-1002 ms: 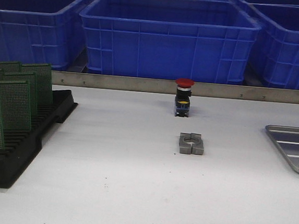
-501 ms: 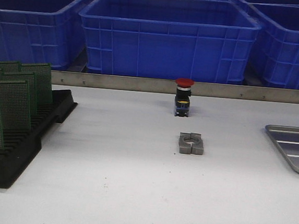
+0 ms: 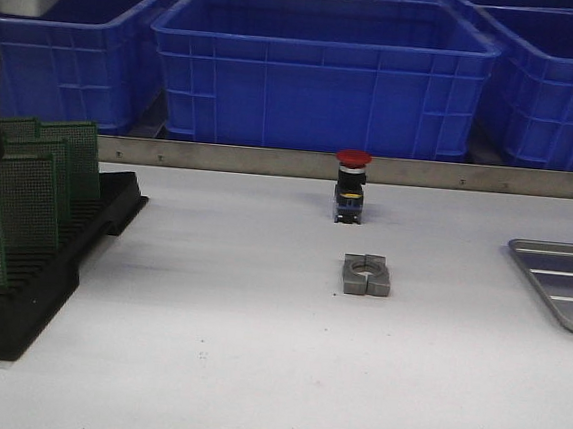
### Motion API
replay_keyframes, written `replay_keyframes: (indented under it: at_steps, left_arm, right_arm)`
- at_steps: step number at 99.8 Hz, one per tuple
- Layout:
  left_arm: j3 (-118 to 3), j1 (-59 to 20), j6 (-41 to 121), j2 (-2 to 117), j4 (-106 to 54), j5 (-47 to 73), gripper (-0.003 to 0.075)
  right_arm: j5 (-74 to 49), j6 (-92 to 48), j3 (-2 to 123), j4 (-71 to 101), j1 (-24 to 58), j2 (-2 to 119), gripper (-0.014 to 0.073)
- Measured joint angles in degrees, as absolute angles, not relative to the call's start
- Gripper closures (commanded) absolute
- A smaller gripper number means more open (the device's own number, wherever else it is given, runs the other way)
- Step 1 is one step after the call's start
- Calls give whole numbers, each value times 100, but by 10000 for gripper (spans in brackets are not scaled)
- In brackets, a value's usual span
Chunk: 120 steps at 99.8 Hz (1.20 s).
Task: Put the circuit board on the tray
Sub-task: 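Grasp a green circuit board from the black rack with the left gripper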
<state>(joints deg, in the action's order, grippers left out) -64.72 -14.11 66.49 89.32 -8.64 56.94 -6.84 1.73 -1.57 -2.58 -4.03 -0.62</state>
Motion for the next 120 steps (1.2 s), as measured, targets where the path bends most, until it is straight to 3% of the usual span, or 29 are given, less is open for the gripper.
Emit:
replay_keyframes:
  at_steps: [13,20,44,75,120]
  left_arm:
    - [-6482,-1411,6663,9218,-838,5642,284]
    - [-6482,-1411,6663,9315,-834,5682,337]
    - [-6565,-1411,6663,9383,-653,6013,741]
    - [-7613,-1424,6691,9357,-784,6931,741]
    - [-8047,-1780,6691,9299,-4128,6997,741]
  right_arm:
    - [-684,173,-157,-258,-403,-62,654]
    - [-684,173,-157,-258,-403,-62,654]
    - [-684,173,-157,-258,-403,-62,654]
    - [-684,173,-157,-258,-403,-62,654]
    - [-684,173,-157,-258,-403,-62,654]
